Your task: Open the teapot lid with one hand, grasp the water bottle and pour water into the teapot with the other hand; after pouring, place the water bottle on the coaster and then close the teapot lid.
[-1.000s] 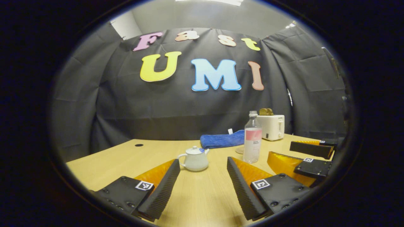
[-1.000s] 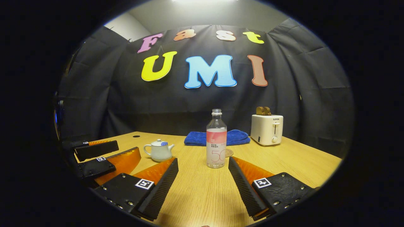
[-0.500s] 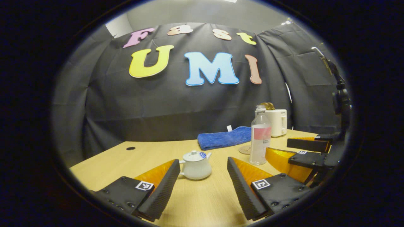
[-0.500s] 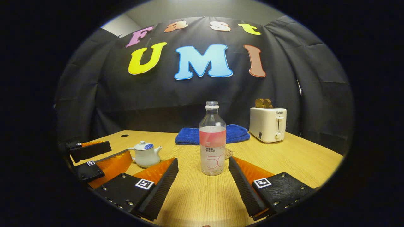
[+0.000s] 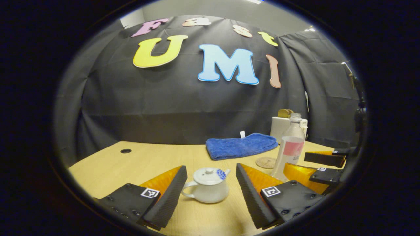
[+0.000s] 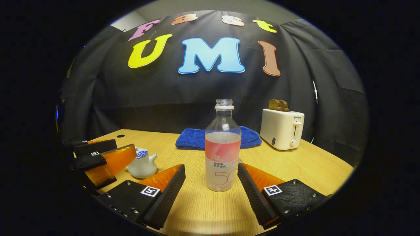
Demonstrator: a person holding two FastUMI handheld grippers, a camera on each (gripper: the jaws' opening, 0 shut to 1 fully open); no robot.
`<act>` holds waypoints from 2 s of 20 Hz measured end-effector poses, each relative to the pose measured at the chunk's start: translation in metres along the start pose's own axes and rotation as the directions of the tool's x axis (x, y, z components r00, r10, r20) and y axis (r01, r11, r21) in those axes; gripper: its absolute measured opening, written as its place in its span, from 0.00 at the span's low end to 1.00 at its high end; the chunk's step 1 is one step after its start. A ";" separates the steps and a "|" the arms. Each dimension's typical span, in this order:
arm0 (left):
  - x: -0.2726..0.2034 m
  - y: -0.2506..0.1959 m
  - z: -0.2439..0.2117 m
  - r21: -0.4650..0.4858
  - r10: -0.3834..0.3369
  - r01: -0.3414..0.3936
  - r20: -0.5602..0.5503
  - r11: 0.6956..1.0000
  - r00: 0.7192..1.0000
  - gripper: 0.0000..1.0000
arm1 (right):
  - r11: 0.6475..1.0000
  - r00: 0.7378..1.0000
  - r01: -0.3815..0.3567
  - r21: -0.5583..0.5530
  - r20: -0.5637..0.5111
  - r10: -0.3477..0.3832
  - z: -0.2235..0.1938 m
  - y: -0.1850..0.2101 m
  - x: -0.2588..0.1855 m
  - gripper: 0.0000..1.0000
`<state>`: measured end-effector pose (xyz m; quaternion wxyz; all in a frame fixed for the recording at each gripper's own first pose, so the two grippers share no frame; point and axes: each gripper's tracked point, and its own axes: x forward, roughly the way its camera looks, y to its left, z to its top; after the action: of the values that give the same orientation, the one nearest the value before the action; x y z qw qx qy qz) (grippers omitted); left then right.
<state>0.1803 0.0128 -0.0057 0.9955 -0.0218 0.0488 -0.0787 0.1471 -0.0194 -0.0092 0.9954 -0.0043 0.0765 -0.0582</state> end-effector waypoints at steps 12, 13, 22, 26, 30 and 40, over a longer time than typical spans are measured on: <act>0.043 0.000 -0.013 0.012 -0.059 0.060 -0.044 0.998 0.997 0.92 | 1.000 0.999 0.029 0.013 -0.038 -0.028 -0.005 -0.007 0.039 0.99; 0.045 0.000 -0.017 0.008 -0.059 0.059 -0.059 0.998 0.997 0.87 | 0.999 0.999 0.021 0.028 -0.049 -0.019 -0.006 -0.005 0.039 0.99; 0.046 0.007 -0.017 0.083 -0.005 0.011 -0.082 0.997 0.997 0.39 | 0.999 0.998 0.007 0.046 -0.066 -0.004 -0.007 -0.005 0.037 0.99; 0.043 0.003 -0.017 0.071 -0.010 0.016 -0.081 0.997 0.997 0.19 | 0.998 0.997 0.004 0.063 -0.075 0.001 -0.008 -0.006 0.037 0.99; 0.044 0.003 -0.017 0.082 -0.012 0.017 -0.072 0.996 0.997 0.19 | 0.997 0.997 0.004 0.074 -0.083 0.003 -0.010 -0.006 0.037 0.99; 0.033 0.011 0.009 0.009 -0.018 0.018 0.026 1.000 0.999 0.13 | 0.997 0.995 0.017 0.077 -0.094 -0.010 -0.013 -0.009 0.039 0.99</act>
<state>0.2158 0.0191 -0.0007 0.9954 -0.0190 0.0351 -0.0876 0.1821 -0.0328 -0.0280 0.9897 0.0366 0.1209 -0.0680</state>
